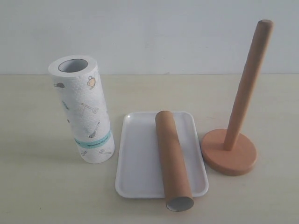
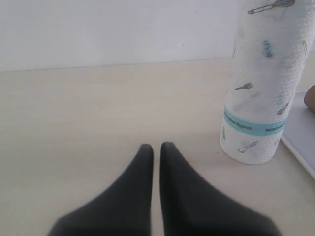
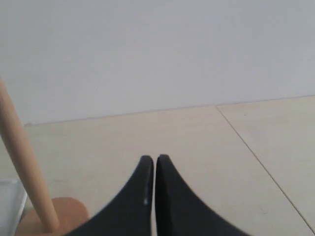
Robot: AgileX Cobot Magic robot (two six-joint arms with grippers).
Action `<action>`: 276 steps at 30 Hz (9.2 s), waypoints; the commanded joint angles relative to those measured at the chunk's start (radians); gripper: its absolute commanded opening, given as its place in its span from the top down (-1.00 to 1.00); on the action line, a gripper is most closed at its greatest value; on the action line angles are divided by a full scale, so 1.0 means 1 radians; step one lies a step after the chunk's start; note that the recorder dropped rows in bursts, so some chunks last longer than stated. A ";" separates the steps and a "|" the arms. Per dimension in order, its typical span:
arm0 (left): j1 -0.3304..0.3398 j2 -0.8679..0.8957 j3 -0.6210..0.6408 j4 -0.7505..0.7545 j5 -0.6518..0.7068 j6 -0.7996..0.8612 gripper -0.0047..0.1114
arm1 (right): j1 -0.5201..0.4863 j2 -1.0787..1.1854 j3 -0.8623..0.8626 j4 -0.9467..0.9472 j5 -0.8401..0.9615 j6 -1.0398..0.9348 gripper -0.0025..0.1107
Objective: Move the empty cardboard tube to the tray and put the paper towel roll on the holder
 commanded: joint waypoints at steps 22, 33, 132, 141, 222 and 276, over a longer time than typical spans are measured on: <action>0.002 -0.003 0.003 -0.007 -0.001 0.003 0.85 | -0.008 -0.273 0.484 0.253 -0.234 -0.154 0.93; 0.002 -0.003 0.003 -0.007 -0.001 0.003 0.85 | -0.008 -0.273 0.625 0.370 -0.261 -0.144 0.93; -0.117 1.438 -0.196 0.623 -1.440 -0.371 -0.97 | -0.008 -0.273 0.625 0.397 -0.331 -0.438 0.93; -0.117 1.595 -0.307 0.613 -1.404 -0.255 -0.97 | -0.008 -0.273 0.625 0.401 -0.331 -0.438 0.93; -0.121 0.988 -0.616 1.040 -0.961 -1.083 0.85 | -0.008 -0.273 0.625 0.399 -0.331 -0.436 0.93; -0.799 1.879 -1.905 1.233 -0.535 -1.363 0.85 | -0.008 -0.273 0.625 0.406 -0.331 -0.436 0.93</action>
